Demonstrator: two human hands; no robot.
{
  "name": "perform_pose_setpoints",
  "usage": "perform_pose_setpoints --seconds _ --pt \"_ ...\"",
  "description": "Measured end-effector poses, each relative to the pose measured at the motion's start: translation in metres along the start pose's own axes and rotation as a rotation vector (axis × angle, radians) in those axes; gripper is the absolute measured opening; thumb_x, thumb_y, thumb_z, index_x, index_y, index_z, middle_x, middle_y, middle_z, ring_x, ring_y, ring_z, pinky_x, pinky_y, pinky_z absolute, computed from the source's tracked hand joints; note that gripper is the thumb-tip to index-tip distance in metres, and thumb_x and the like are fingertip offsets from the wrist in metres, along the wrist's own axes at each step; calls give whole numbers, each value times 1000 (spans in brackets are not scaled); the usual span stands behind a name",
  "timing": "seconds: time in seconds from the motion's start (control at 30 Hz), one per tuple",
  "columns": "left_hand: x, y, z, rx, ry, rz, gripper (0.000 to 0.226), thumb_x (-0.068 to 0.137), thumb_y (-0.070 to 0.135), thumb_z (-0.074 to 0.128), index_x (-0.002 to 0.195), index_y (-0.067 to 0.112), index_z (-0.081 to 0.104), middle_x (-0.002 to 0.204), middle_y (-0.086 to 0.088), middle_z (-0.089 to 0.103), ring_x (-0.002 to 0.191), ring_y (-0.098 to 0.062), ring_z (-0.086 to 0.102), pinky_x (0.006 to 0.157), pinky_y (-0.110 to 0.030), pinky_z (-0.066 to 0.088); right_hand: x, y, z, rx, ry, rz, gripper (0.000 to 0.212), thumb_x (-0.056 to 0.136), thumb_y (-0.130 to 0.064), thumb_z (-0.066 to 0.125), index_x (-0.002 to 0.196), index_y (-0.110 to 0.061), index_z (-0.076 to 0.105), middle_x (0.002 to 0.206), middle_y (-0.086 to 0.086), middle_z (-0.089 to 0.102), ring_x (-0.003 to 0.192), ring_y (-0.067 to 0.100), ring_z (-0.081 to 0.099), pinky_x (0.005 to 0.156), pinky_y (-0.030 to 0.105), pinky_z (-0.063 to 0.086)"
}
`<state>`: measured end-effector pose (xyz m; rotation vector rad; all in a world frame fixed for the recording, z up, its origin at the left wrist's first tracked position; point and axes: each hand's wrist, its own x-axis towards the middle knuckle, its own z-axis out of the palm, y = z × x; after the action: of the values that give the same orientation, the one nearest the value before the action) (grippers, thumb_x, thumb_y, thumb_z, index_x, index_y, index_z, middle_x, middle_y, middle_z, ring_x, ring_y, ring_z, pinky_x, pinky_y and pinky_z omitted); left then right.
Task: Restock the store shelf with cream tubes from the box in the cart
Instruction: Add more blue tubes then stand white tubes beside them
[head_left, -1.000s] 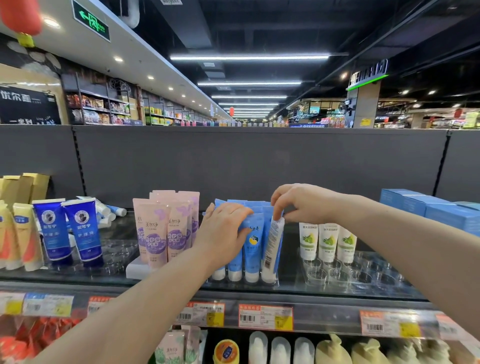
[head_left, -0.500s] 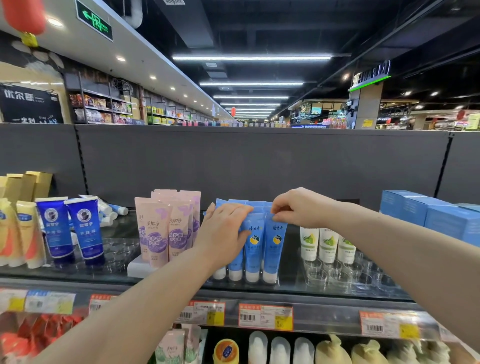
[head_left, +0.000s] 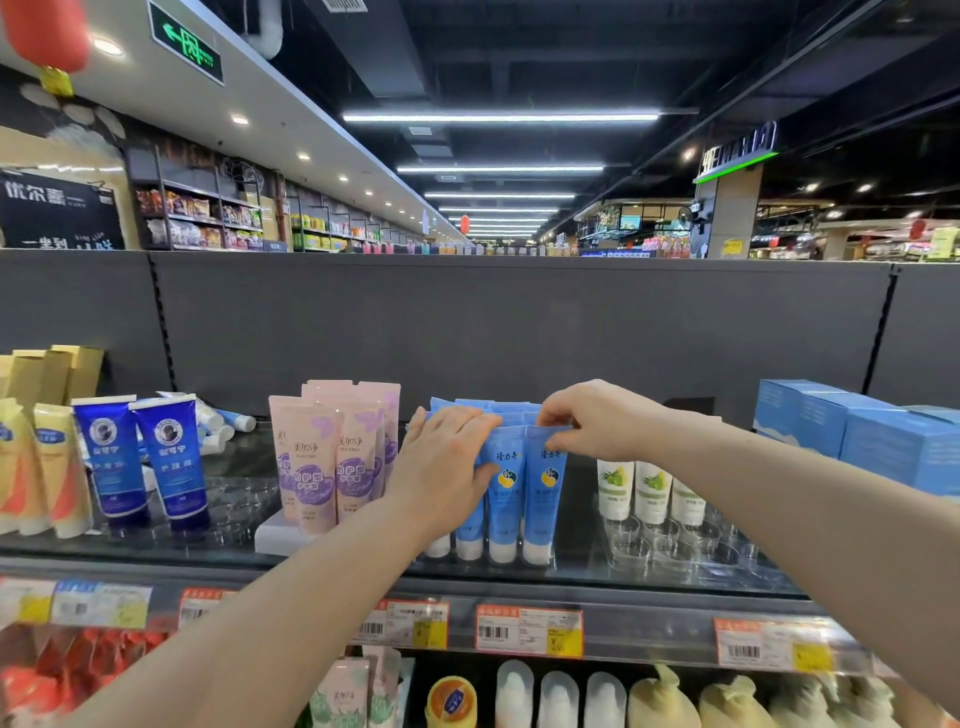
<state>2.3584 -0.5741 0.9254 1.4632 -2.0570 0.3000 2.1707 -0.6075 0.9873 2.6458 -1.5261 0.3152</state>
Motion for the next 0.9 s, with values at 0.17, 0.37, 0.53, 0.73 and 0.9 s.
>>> perform_pose_setpoints --seconds 0.17,0.37,0.53,0.73,0.9 --pt "-3 0 -3 41 -33 -12 57 92 39 51 143 24 31 147 9 32 138 -11 23 118 -40 6 -6 -5 -4 -27 18 22 28 93 -34 54 117 -23 59 112 -6 56 96 11 49 83 27 44" --pt "-8 5 -17 159 -126 -9 72 91 58 38 149 26 11 158 1 10 146 -22 1 118 -48 3 -29 -19 -8 -157 146 25 50 94 -44 47 141 -29 38 148 -5 32 137 20 31 108 39 31" --pt "-20 24 -28 120 -138 91 73 90 59 37 149 24 12 159 -1 5 146 -24 -6 116 -49 0 -66 -30 2 -241 27 205 67 94 -53 41 150 -31 13 160 -2 1 148 23 -1 117 47 12" --pt "-54 64 -7 -6 -175 284 74 90 55 44 149 22 13 158 -1 6 146 -24 -5 116 -47 -5 -144 -36 22 -251 -52 450 66 95 -47 43 150 -30 10 160 -2 2 147 23 0 117 51 10" --pt "-87 103 9 -77 -328 355 75 91 53 44 149 21 9 158 -1 3 146 -25 -5 116 -45 -6 -215 -36 32 -251 -145 625 70 93 -54 42 151 -31 9 160 -2 2 148 25 0 118 51 10"
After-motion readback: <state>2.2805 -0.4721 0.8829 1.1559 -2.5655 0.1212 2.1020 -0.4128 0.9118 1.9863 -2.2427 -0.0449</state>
